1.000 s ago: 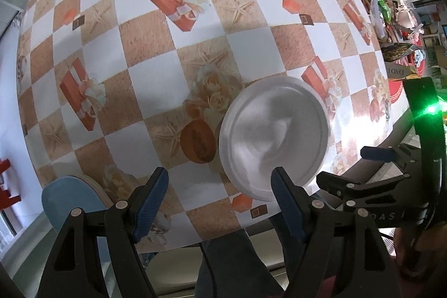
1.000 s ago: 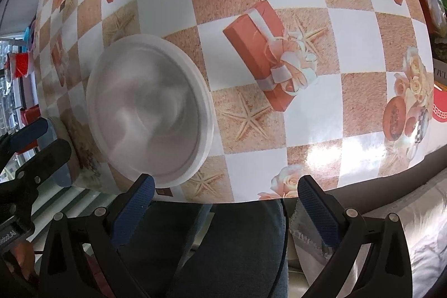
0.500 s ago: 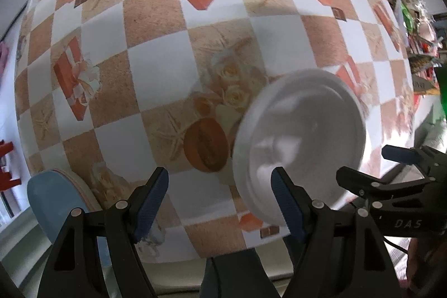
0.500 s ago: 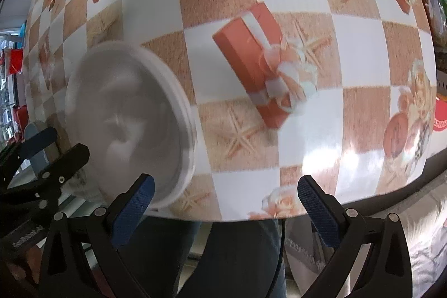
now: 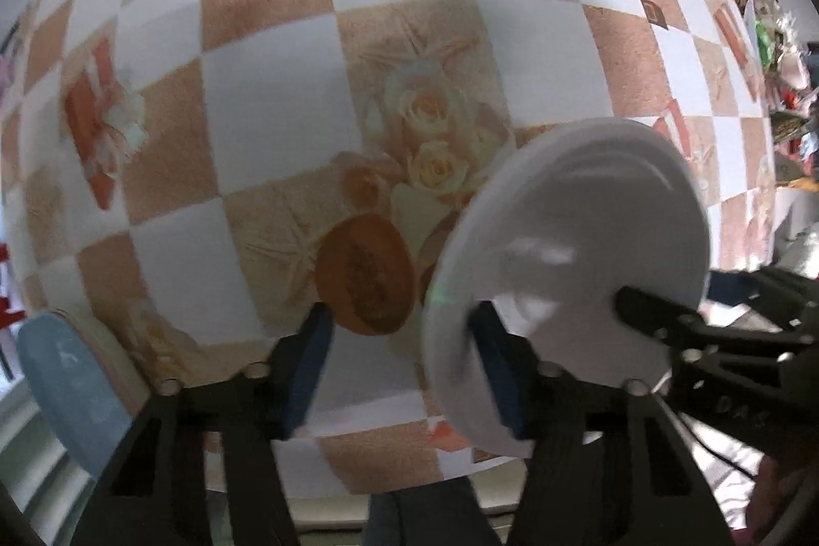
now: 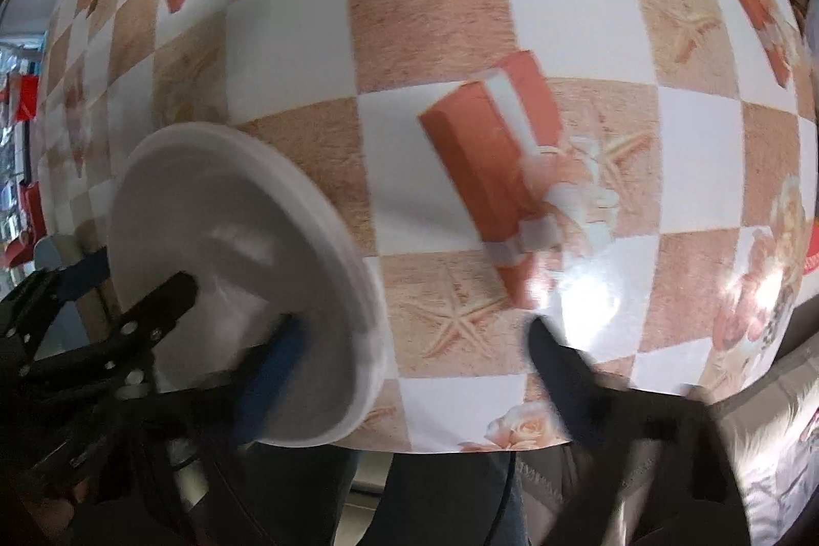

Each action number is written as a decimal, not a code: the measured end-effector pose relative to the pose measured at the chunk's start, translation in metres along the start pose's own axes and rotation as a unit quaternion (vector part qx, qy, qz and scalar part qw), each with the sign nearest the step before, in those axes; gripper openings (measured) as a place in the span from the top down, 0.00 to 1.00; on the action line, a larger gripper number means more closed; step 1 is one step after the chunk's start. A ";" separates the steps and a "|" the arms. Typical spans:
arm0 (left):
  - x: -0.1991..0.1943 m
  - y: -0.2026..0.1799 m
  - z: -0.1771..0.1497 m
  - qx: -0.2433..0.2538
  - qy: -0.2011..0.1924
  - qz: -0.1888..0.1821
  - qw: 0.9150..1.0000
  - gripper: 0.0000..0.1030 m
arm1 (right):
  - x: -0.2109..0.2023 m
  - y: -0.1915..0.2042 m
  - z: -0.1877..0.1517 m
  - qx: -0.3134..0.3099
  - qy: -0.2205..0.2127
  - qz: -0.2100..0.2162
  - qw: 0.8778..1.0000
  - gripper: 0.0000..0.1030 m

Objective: Organize plates and bowls
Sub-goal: 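Close the left gripper on the bowl stack rim while the right gripper grips it too, then lift the bowl stack with both grippers and carry it over the blue plate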

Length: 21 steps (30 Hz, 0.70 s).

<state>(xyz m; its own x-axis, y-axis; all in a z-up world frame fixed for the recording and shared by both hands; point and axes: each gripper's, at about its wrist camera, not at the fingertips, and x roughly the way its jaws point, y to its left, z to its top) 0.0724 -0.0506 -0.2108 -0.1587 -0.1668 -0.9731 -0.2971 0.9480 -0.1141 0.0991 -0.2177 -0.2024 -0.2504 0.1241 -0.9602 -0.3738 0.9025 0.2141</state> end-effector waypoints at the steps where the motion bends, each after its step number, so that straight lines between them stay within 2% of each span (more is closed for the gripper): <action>1: 0.001 0.000 0.002 -0.003 0.001 -0.012 1.000 0.58 | 0.003 0.003 0.002 -0.004 0.005 0.002 1.000 0.45; 4: 0.004 -0.007 0.004 0.006 0.001 -0.021 1.000 0.68 | 0.008 0.011 0.004 -0.009 0.013 0.027 1.000 0.61; 6: 0.003 -0.012 0.007 0.018 -0.001 -0.017 1.000 0.73 | 0.009 0.017 0.006 -0.016 0.015 0.026 0.999 0.62; 8: 0.003 -0.016 0.007 0.029 -0.004 -0.008 1.000 0.73 | 0.010 0.024 0.008 -0.023 0.016 0.030 0.999 0.73; 11: 0.005 -0.012 0.002 0.018 -0.003 -0.010 1.000 0.73 | 0.009 0.036 0.013 -0.030 0.016 0.015 0.999 0.73; 14: 0.006 0.000 -0.005 0.005 -0.003 -0.004 1.000 0.73 | 0.018 0.056 0.010 -0.033 0.026 0.022 0.999 0.73; 21: 0.011 0.048 -0.032 -0.038 -0.007 0.000 0.999 0.72 | 0.026 0.110 0.012 -0.079 0.038 0.016 0.996 0.73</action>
<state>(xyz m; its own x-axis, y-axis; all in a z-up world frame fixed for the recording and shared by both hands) 0.0265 -0.0159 -0.2205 -0.1452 -0.1624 -0.9760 -0.3684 0.9244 -0.0990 0.0625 -0.1099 -0.2060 -0.3291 0.1142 -0.9374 -0.4985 0.8221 0.2751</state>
